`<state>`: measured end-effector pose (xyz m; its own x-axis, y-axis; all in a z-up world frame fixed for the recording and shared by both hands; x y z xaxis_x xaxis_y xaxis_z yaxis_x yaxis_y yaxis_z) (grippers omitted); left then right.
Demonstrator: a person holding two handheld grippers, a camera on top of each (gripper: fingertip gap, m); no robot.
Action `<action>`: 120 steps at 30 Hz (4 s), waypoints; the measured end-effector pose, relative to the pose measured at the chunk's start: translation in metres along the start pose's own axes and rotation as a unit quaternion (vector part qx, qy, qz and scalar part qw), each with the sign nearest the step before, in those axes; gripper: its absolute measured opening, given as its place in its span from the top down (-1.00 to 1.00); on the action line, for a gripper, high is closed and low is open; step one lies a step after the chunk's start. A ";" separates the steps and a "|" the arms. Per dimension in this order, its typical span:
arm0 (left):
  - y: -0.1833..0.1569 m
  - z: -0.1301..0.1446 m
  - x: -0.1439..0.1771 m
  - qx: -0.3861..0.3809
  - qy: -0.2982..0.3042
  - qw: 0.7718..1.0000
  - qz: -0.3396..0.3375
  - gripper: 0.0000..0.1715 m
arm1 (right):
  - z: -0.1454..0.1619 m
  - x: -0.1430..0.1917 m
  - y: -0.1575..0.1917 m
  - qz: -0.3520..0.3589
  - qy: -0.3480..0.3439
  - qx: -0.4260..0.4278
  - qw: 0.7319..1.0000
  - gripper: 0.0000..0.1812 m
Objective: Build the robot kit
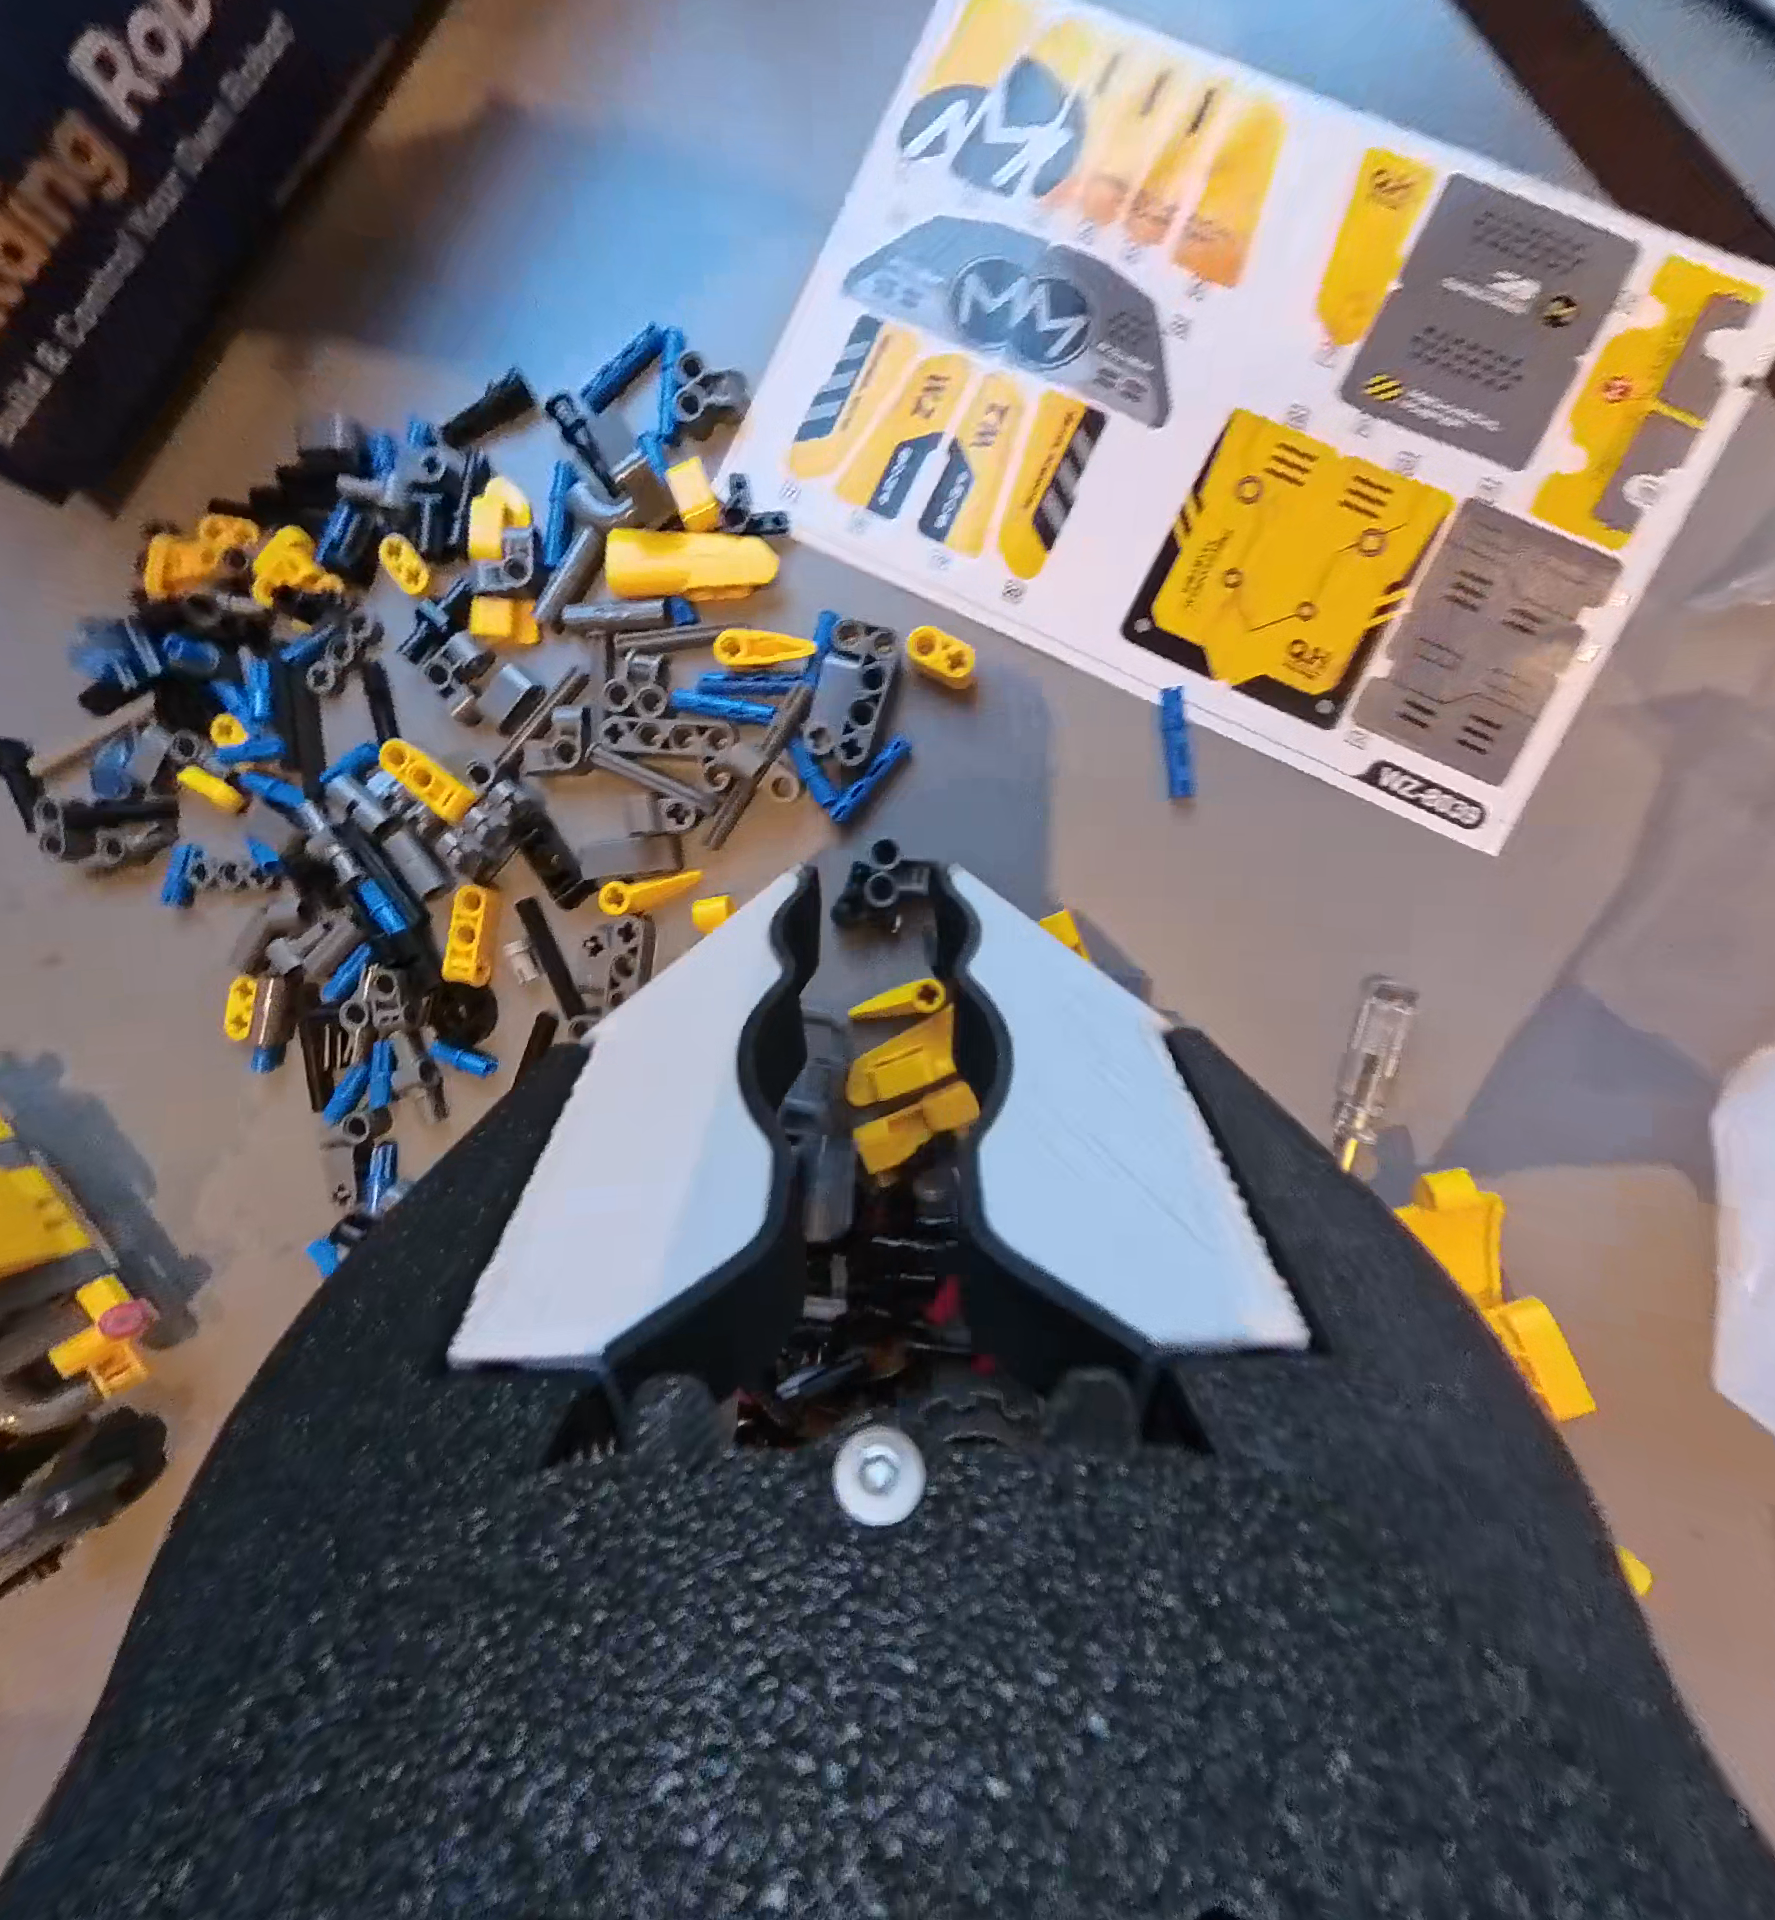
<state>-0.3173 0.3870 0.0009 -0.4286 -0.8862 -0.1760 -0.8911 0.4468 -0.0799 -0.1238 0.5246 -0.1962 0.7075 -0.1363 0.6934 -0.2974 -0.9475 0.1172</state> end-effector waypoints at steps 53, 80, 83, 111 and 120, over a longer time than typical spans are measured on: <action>0.000 -0.006 0.003 0.006 -0.024 1.000 -0.011 1.00 | 0.027 0.044 0.001 -0.061 0.109 -0.008 0.992 1.00; 0.008 -0.027 0.029 -0.057 -0.008 0.998 -0.039 1.00 | -0.019 0.076 0.065 0.000 -0.014 0.281 0.960 1.00; 0.011 -0.036 0.040 -0.072 -0.024 0.995 -0.059 1.00 | -0.018 0.071 0.070 -0.015 -0.009 0.284 0.959 1.00; 0.025 -0.044 0.054 -0.037 -0.057 0.996 -0.054 1.00 | 0.062 0.097 0.105 -0.060 0.112 0.158 0.979 0.99; 0.023 -0.045 0.055 -0.041 -0.056 0.996 -0.052 1.00 | 0.077 0.080 0.117 -0.087 0.199 0.237 0.947 0.99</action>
<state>-0.3676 0.3429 0.0335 -0.3178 -0.9058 -0.2801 -0.9409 0.3377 -0.0246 -0.0521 0.3807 -0.1816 0.3942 0.0640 0.9168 0.1897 -0.9818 -0.0130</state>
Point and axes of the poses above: each gripper's, where its closed fingertips meet, x back along the fingers, z out of its underside, y = z × x across the jaws, the point moved 8 cm from there along x, back along the fingers, and after that the axes turned 13 degrees about -y, right-handed, at the moved point
